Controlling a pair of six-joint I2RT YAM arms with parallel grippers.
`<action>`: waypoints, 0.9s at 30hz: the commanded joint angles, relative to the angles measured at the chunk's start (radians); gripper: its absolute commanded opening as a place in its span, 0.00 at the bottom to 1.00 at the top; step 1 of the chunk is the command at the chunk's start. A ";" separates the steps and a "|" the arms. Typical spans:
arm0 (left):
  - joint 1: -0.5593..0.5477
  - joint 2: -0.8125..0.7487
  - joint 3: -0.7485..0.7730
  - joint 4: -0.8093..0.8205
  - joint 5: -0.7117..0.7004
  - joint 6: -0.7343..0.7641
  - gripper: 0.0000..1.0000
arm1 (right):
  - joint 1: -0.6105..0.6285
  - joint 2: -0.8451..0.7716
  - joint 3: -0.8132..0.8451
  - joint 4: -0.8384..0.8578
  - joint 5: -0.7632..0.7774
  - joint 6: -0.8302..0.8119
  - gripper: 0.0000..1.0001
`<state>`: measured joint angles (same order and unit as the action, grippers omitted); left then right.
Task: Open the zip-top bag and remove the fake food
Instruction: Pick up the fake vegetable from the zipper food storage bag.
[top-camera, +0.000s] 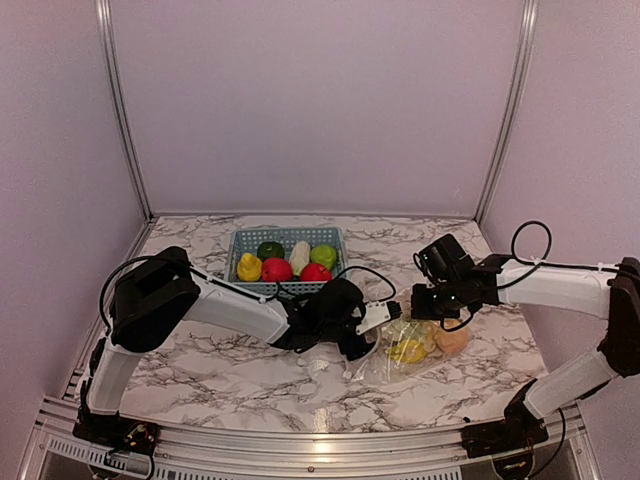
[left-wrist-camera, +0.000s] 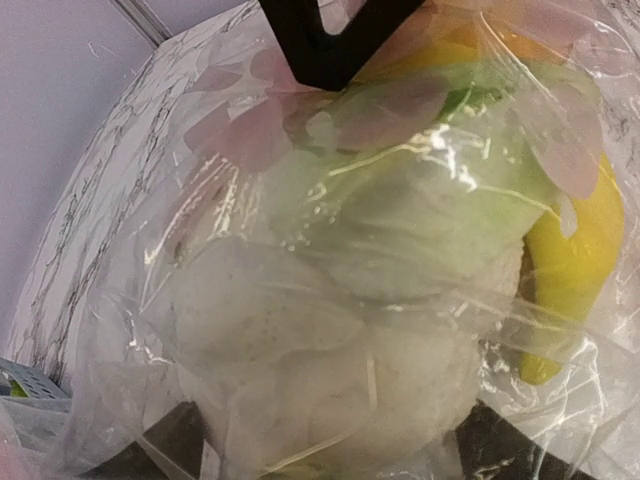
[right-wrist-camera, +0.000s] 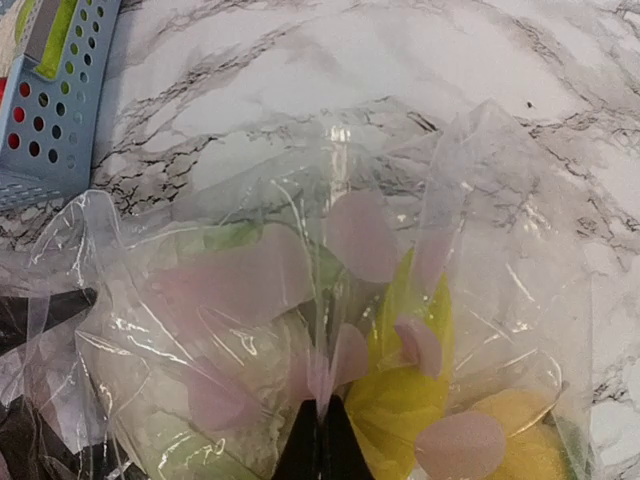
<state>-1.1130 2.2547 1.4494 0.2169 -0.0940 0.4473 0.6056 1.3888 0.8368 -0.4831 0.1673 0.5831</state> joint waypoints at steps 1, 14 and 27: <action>0.007 -0.016 -0.027 -0.031 0.008 -0.002 0.91 | -0.011 -0.019 0.004 -0.070 0.023 -0.001 0.00; 0.005 0.005 0.034 -0.016 0.015 -0.002 0.80 | -0.010 0.006 -0.007 -0.048 -0.004 -0.009 0.00; 0.004 -0.084 -0.062 0.038 0.060 -0.039 0.40 | -0.010 0.018 -0.007 -0.037 -0.005 -0.011 0.00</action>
<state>-1.1118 2.2322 1.4197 0.2371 -0.0639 0.4377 0.6022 1.3903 0.8349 -0.4976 0.1623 0.5785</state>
